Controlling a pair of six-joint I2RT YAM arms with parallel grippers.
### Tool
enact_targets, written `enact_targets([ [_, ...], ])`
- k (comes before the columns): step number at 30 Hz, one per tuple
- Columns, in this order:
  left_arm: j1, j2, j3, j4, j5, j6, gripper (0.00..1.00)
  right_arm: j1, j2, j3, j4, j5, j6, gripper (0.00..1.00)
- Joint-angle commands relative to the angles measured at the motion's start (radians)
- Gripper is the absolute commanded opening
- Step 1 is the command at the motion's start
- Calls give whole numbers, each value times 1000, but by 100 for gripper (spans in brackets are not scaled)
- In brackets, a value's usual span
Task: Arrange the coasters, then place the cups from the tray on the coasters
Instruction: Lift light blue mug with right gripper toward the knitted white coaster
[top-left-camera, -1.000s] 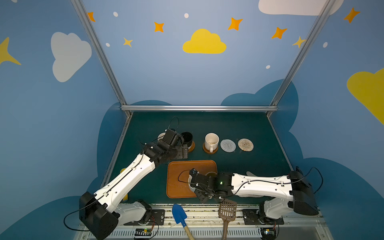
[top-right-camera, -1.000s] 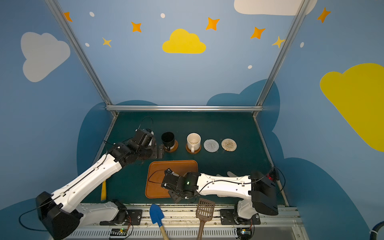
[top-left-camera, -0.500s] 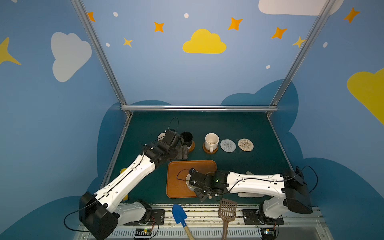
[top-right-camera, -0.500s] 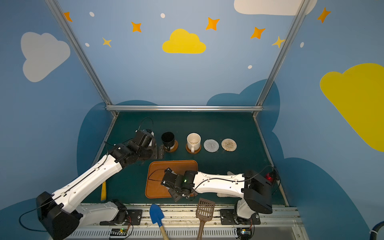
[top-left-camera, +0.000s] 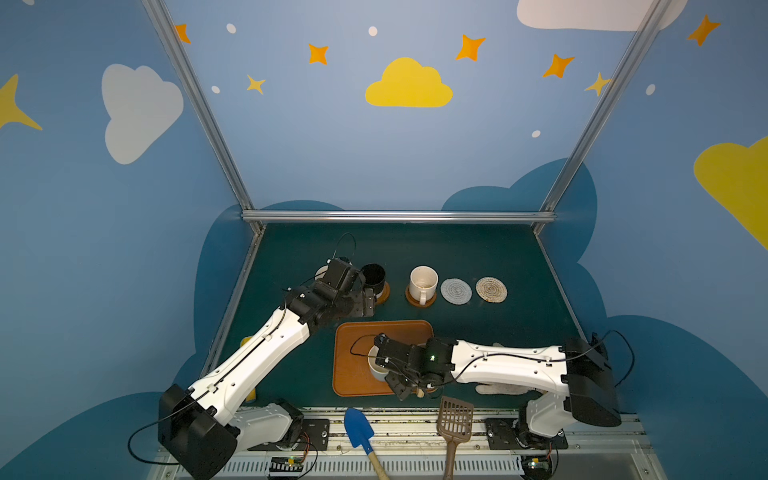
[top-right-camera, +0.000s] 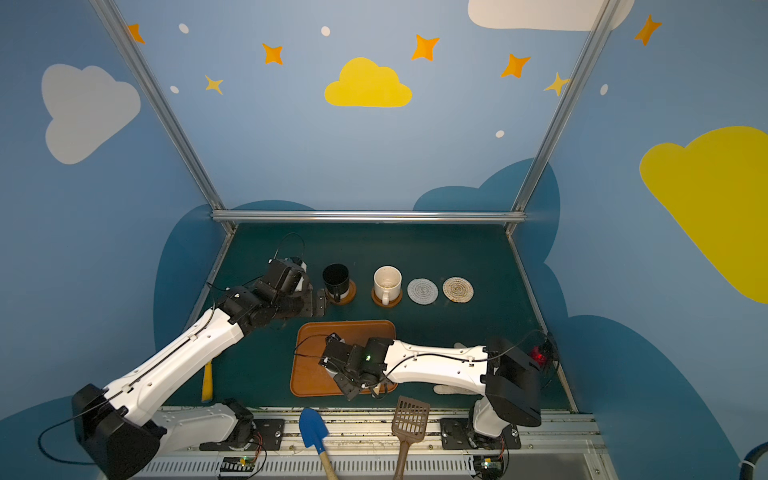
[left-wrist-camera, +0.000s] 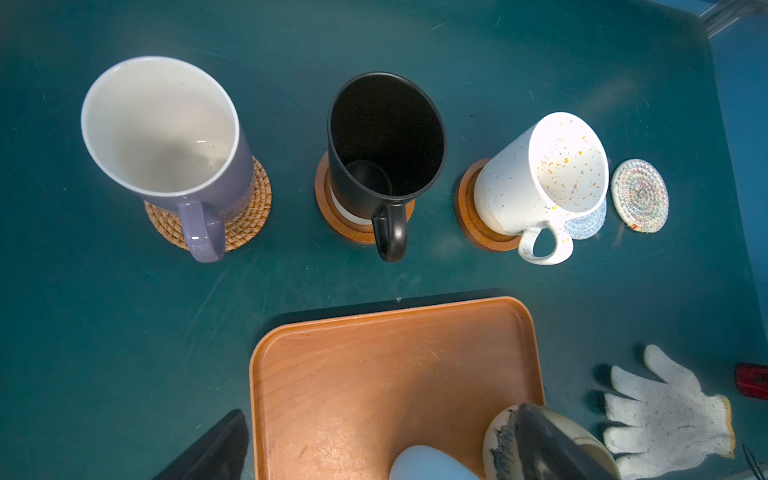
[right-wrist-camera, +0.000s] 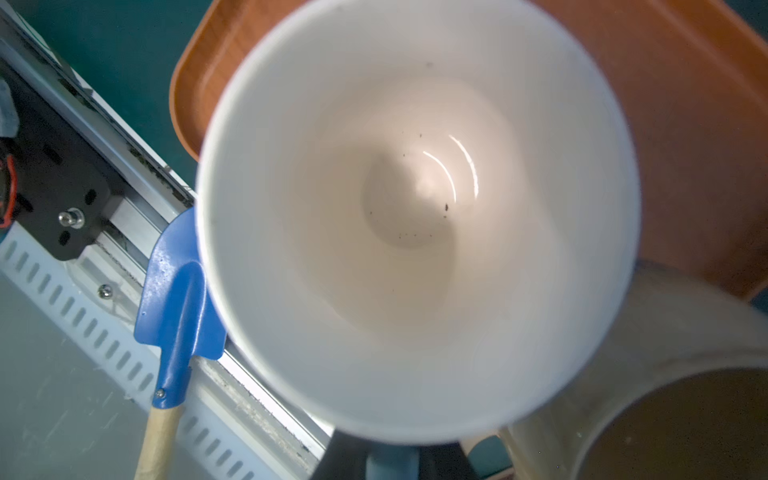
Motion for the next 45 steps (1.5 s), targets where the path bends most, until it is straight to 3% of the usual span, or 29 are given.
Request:
enact_targets([
  [1,26,-29,35,-4,43,29,99,-31,-79,65,14,21,-3,0],
  [15,62,-95,50,207,344,3,99,-200,-293,121,-163,198,-93,0],
  [20,54,-81,39,366,509,-29,99,-330,-381,107,-237,223,-140,0],
  [25,9,-9,89,404,555,-9,99,-530,-429,80,-246,171,-212,0],
  [29,-52,81,180,382,574,54,99,-677,-407,84,-210,129,-278,0],
  [34,-88,195,281,326,567,89,99,-831,-307,107,-148,37,-273,0],
  [45,-97,346,353,251,547,95,99,-956,-43,167,-80,-83,-226,0],
])
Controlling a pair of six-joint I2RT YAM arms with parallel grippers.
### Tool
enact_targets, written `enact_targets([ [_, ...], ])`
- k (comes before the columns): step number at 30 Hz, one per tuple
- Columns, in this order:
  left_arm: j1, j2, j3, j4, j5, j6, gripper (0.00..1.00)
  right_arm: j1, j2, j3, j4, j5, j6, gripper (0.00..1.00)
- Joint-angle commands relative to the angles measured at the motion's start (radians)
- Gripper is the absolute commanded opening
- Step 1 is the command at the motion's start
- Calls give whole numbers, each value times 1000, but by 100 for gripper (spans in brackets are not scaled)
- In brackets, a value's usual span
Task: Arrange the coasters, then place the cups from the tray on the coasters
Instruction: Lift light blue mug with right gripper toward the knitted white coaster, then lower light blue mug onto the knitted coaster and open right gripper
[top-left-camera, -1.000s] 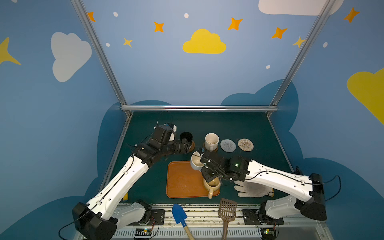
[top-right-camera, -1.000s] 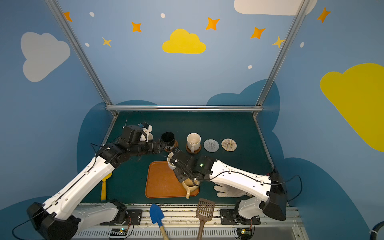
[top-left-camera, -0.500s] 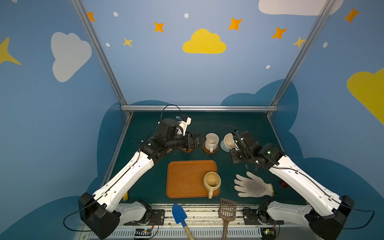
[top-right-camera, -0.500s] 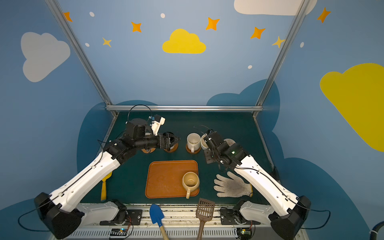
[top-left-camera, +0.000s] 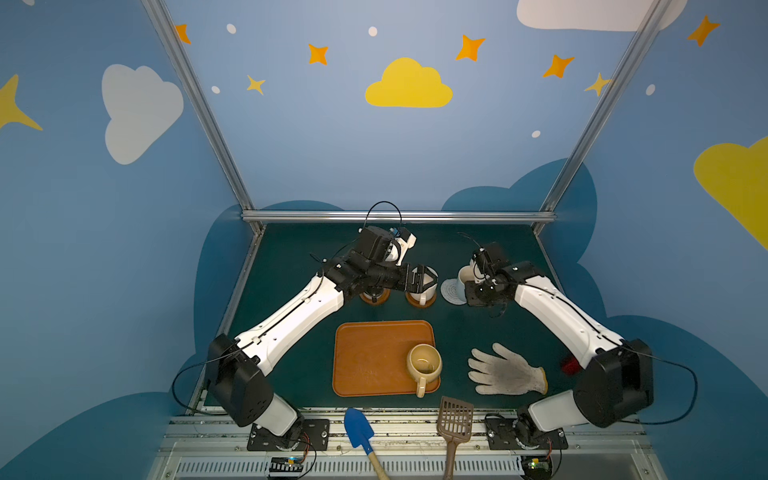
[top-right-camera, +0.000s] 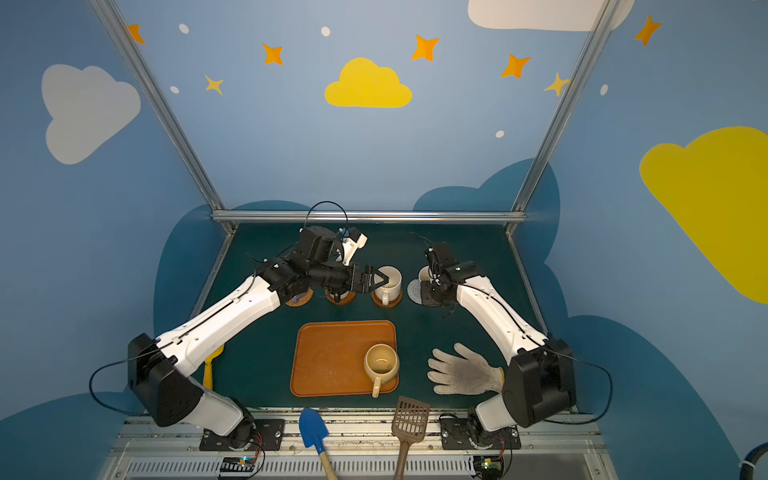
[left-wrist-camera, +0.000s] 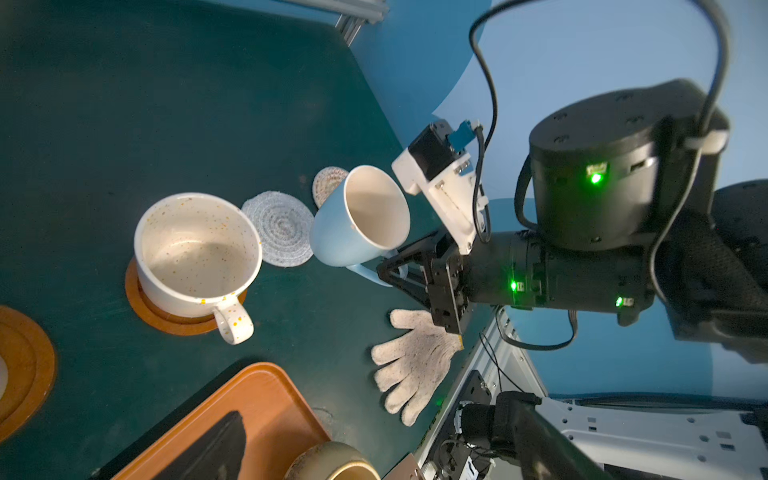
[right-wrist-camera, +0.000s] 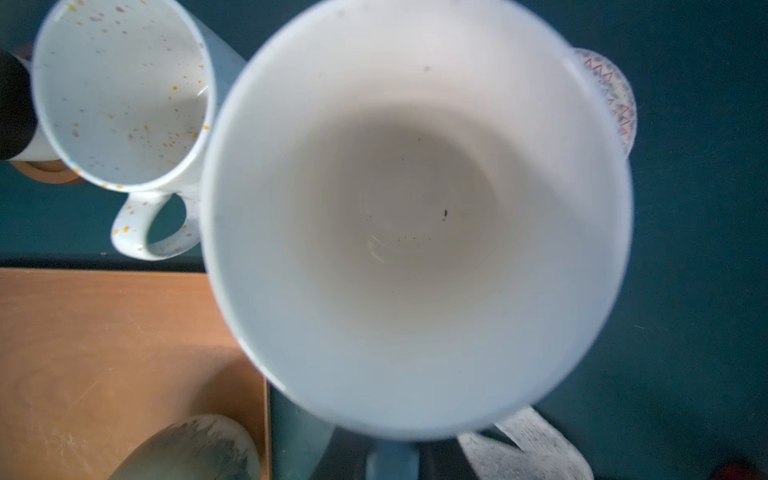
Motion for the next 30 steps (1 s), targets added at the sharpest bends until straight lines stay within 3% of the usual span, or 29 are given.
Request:
enact_targets([
  [1,-3,25,41,-49,-2,25,99,-19,44,69,87,-33,11,0],
  [12,-5,75,64,-100,-34,30,99,-25,227,169,111,0,-27,0],
  [21,-5,62,42,-93,-49,24,99,-10,232,130,120,64,-24,0],
  [30,-5,69,50,-99,-56,32,99,-8,247,88,149,-29,-10,0],
])
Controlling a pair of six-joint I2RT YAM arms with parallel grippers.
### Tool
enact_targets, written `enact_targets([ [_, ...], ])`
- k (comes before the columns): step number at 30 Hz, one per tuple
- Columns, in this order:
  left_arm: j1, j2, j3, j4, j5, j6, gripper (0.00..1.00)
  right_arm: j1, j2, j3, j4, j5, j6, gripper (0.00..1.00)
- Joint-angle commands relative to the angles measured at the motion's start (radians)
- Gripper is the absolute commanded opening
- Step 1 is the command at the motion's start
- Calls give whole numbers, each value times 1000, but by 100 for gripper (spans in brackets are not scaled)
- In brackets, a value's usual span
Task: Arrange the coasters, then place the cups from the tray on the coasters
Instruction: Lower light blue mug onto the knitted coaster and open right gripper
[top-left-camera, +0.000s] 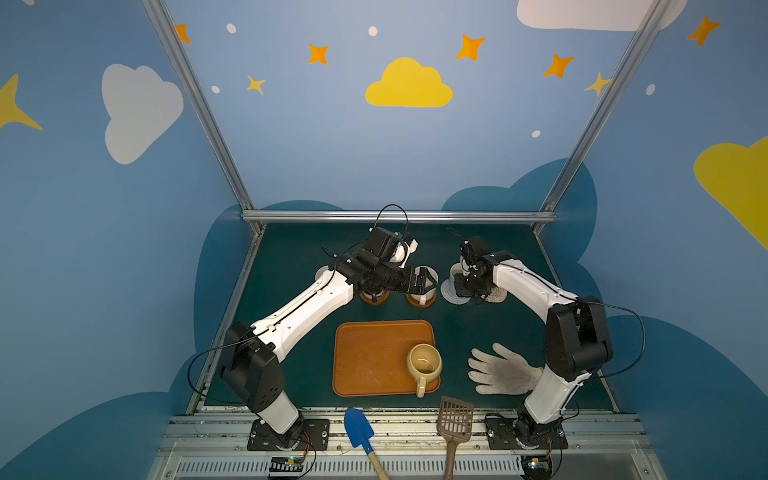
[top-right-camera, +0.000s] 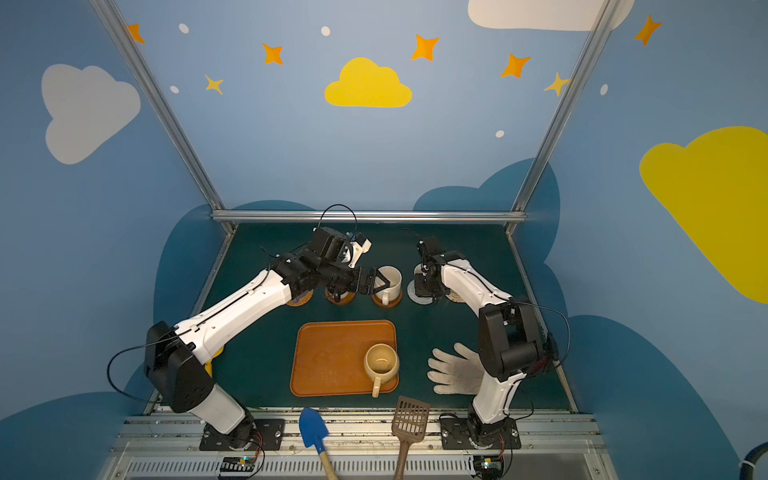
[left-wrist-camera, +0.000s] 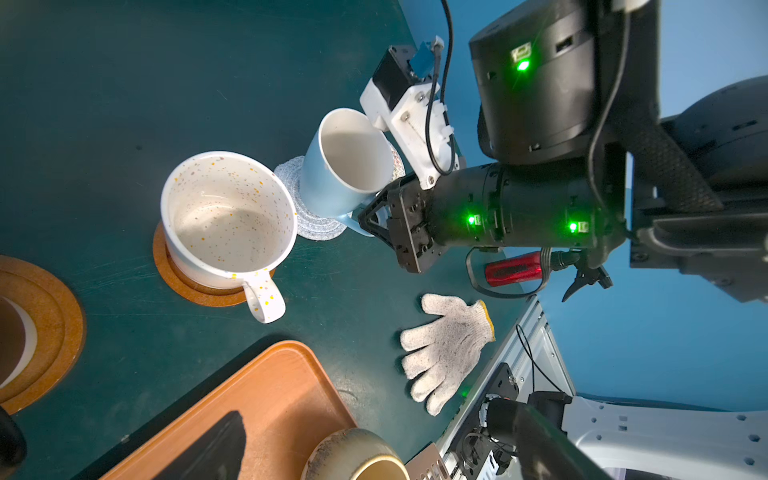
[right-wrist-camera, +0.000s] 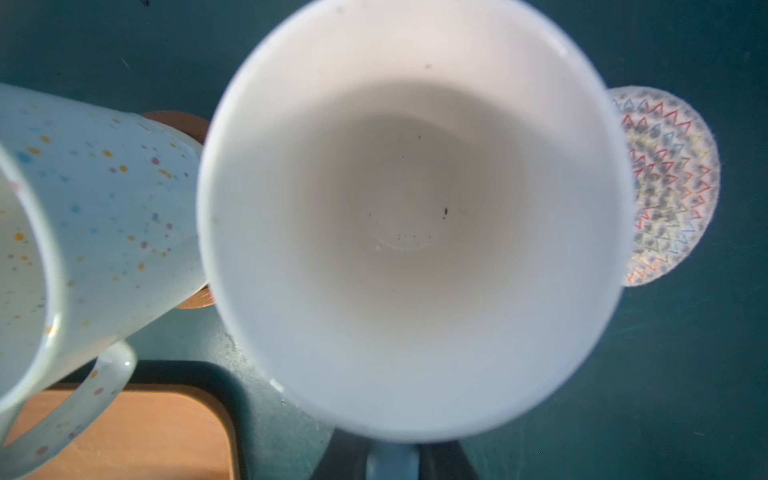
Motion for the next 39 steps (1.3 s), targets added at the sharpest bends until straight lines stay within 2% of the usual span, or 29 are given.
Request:
enact_targets([
  [1,-1,-4,-3,-15,-10,14,99,8,-14,-22,49,-31,11,0],
  [6,1,-4,-7,-16,-15,18,99,8,0,-29,38,-1,8,1],
  [13,4,-6,-12,-14,-16,18,99,8,-31,-16,19,-7,24,57],
  [18,7,-12,-11,-41,-41,31,99,7,-73,-10,-15,-15,39,78],
  [25,20,-65,-43,-113,-56,68,99,43,-260,-93,-81,-27,78,81],
  [30,23,-110,-101,-150,-70,82,99,163,-446,-177,-176,7,111,85],
  [34,22,-149,-154,-137,-84,59,99,265,-586,-257,-242,-18,213,87],
  [39,24,-178,-210,-124,-95,37,99,453,-706,-343,-256,15,330,87],
])
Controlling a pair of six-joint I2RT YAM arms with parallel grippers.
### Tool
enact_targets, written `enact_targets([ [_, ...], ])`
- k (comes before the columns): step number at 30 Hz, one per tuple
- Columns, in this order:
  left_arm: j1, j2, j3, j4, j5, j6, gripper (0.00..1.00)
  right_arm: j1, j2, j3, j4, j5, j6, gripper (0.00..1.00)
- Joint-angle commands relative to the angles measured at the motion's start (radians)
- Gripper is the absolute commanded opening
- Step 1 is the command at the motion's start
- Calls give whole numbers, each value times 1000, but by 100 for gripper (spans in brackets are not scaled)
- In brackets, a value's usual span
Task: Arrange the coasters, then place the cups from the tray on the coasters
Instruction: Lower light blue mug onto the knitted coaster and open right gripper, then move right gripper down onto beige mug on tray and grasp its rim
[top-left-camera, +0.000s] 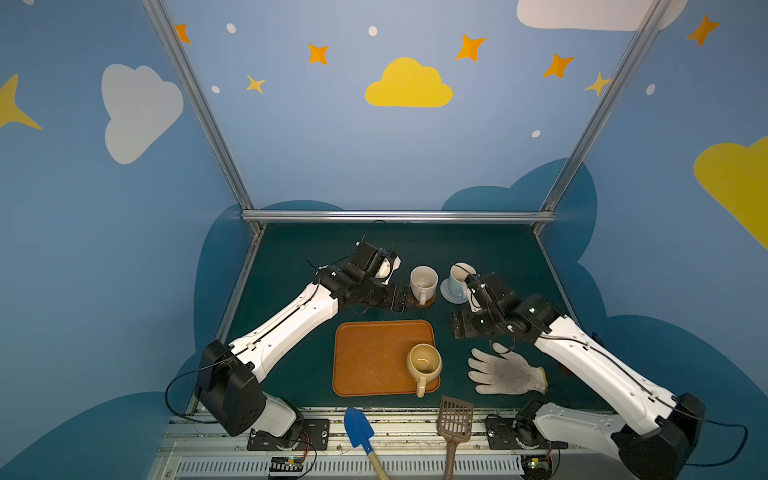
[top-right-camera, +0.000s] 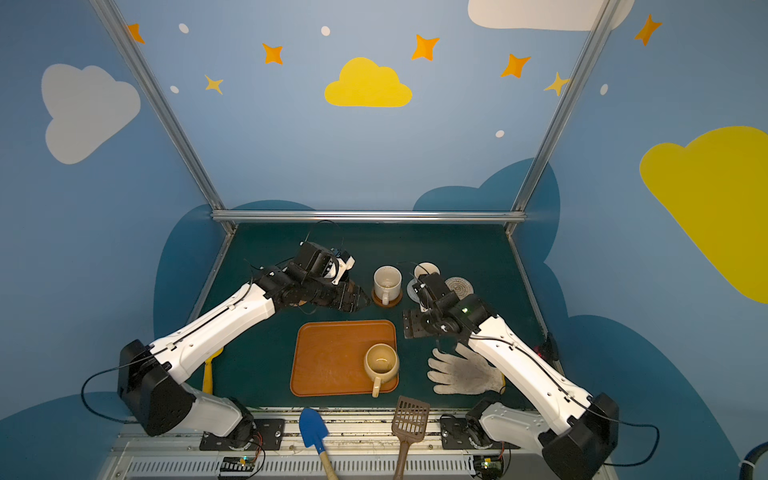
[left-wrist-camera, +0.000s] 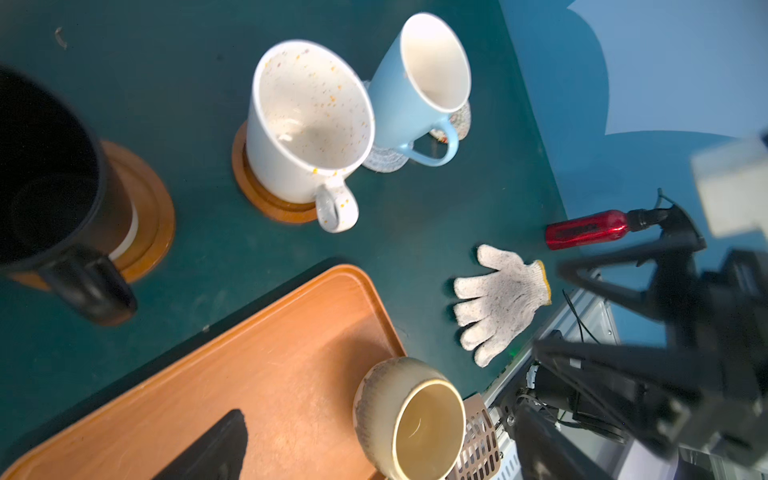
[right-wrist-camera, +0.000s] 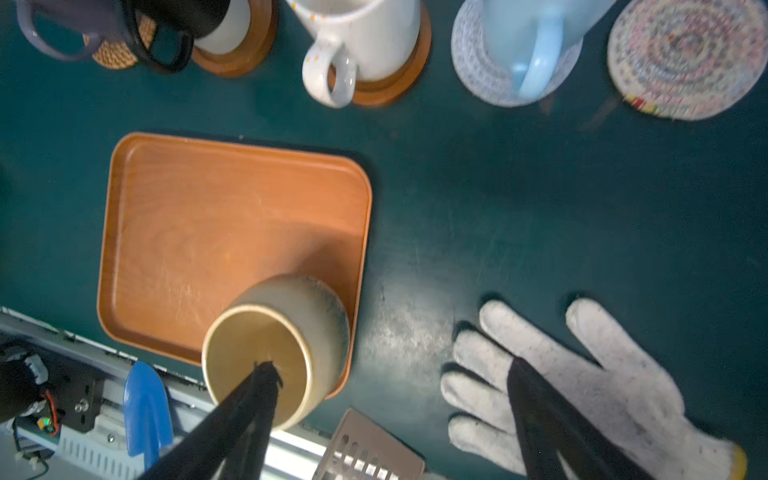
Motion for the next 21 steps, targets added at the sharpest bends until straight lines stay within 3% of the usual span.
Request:
enact_targets([
  [1,4,-18,-23,-6,-14,-15,99,109,-49,-51,-40,18,118,87],
  [7,4,-28,-45,1,-9,-35,99,360,-3,-88,5,105,230,87],
  [11,5,-32,-45,-20,-25,-27,99,452,58,-99,33,120,334,87],
  [21,8,-55,-83,-39,-14,-36,99,523,177,-83,72,93,337,86],
])
